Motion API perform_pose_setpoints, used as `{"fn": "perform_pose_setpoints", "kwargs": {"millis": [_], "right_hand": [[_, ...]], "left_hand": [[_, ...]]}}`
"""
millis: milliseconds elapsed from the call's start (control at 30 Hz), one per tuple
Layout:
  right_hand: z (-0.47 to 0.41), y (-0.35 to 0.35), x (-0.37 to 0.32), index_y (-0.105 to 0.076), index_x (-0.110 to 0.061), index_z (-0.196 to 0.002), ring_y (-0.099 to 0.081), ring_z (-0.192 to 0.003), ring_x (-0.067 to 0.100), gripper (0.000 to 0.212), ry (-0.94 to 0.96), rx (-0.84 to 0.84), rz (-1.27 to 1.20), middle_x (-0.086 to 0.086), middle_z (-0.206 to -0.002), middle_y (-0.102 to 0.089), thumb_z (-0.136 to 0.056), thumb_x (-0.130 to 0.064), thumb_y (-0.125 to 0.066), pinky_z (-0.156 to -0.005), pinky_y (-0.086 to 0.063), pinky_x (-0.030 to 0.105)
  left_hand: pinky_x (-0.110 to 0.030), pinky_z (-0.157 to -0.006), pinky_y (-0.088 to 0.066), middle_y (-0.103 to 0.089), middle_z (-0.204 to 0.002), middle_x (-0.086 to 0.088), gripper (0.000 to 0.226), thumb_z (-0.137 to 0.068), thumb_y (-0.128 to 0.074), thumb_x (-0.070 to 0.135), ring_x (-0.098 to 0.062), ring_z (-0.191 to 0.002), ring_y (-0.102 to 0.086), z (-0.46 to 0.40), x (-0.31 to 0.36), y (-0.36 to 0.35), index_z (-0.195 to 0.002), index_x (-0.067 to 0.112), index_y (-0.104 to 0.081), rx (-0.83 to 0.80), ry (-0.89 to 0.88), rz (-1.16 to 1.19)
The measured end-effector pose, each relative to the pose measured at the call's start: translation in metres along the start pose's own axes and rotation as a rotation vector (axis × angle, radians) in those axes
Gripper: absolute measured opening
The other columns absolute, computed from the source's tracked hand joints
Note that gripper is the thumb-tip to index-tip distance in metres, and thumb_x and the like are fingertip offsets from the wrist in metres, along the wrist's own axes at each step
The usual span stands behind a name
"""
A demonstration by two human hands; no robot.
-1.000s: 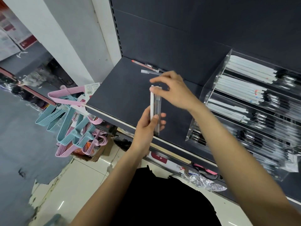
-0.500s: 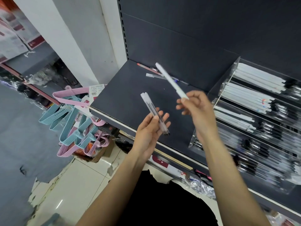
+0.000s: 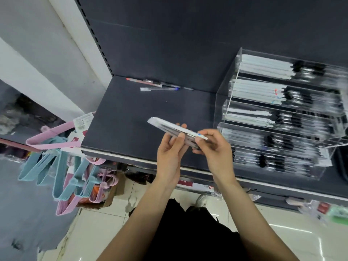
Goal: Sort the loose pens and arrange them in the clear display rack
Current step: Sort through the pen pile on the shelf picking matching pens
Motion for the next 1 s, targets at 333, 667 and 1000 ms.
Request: {"fn": "perform_pose_setpoints", "kwargs": {"millis": [333, 667, 1000], "right_hand": [[0.008, 0.043, -0.005, -0.060, -0.021, -0.084, -0.067, -0.078, 0.013, 0.014, 0.042, -0.002, 0.335, -0.004, -0.080, -0.069, -0.082, -0.014, -0.072, -0.075, -0.055, 0.037], [-0.051, 0.189, -0.062, -0.072, -0.019, -0.092, -0.059, -0.071, 0.013, 0.013, 0.466, 0.096, 0.783, -0.002, -0.082, -0.068, -0.079, -0.021, -0.075, -0.066, -0.046, 0.025], [-0.111, 0.158, -0.045, -0.071, -0.017, -0.077, -0.063, -0.060, 0.018, 0.016, 0.759, -0.251, 1.626, -0.002, -0.073, -0.063, -0.068, -0.015, -0.084, -0.042, -0.037, 0.018]], "left_hand": [[-0.019, -0.069, -0.055, -0.073, -0.079, -0.001, 0.010, -0.090, -0.062, 0.010, -0.011, -0.079, -0.070, -0.008, -0.008, -0.018, -0.095, 0.005, -0.069, -0.077, 0.123, -0.364], [-0.017, -0.072, -0.054, -0.074, -0.088, 0.003, 0.013, -0.091, -0.058, 0.012, -0.005, -0.083, -0.068, -0.005, -0.052, -0.085, -0.098, 0.004, -0.066, 0.019, 0.049, -0.293], [-0.016, -0.070, -0.052, -0.073, -0.090, 0.004, 0.012, -0.094, -0.056, 0.012, -0.005, -0.083, -0.068, -0.004, -0.060, -0.098, -0.100, 0.002, -0.059, 0.194, -0.083, -0.294]]}}
Point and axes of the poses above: each hand's wrist, its own z-axis away from the middle knuckle, its own y-axis out of the back of the hand, x = y × z, the point moved 6 cm from there along -z, towards the middle knuckle
